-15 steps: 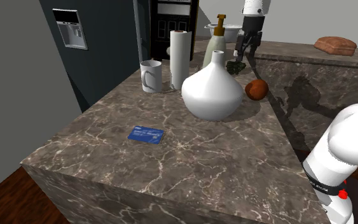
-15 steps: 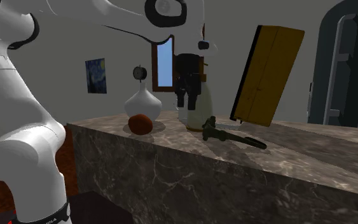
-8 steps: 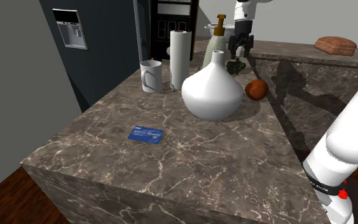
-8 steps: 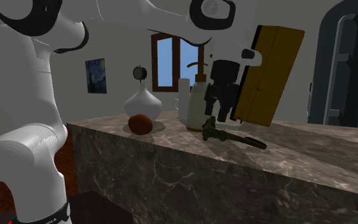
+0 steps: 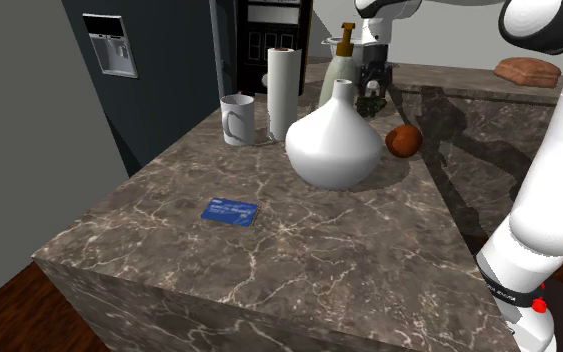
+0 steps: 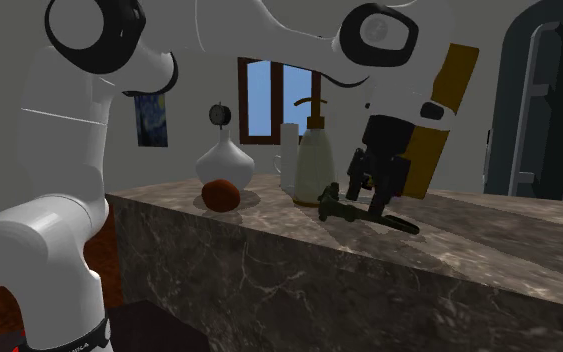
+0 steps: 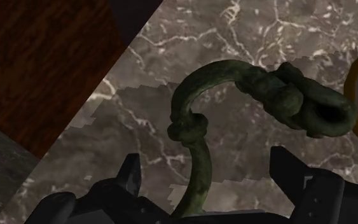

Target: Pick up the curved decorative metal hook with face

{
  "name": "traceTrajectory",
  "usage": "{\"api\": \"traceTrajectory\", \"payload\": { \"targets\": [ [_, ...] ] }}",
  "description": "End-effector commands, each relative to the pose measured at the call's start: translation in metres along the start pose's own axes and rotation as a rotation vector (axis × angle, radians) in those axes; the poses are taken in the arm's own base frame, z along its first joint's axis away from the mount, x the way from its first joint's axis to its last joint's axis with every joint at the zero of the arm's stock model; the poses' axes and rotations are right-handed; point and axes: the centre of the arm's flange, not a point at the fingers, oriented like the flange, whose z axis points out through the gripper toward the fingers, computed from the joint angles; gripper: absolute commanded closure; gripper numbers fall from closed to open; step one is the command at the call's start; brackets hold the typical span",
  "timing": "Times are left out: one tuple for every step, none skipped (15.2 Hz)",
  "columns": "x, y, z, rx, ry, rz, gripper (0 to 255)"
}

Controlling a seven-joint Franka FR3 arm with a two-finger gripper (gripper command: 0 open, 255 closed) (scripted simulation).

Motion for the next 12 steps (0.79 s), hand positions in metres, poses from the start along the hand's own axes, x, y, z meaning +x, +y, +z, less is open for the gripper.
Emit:
{"api": "traceTrajectory", "payload": {
  "targets": [
    [0.004,0.002,0.011,0.000,0.000,0.000,0],
    [0.005,0.002,0.016,0.000,0.000,0.000,0],
    [0.007,0.002,0.024,0.000,0.000,0.000,0],
    [0.007,0.002,0.024,0.000,0.000,0.000,0],
    [0.007,0.002,0.024,0.000,0.000,0.000,0],
    [0.008,0.003,0.023,0.000,0.000,0.000,255],
    [0.008,0.003,0.023,0.000,0.000,0.000,255],
    [0.008,0.003,0.023,0.000,0.000,0.000,255],
    [0.008,0.003,0.023,0.000,0.000,0.000,255],
    [0.007,0.003,0.024,0.000,0.000,0.000,255],
    [0.008,0.003,0.024,0.000,0.000,0.000,255],
    [0.008,0.003,0.024,0.000,0.000,0.000,255]
  ]
}}
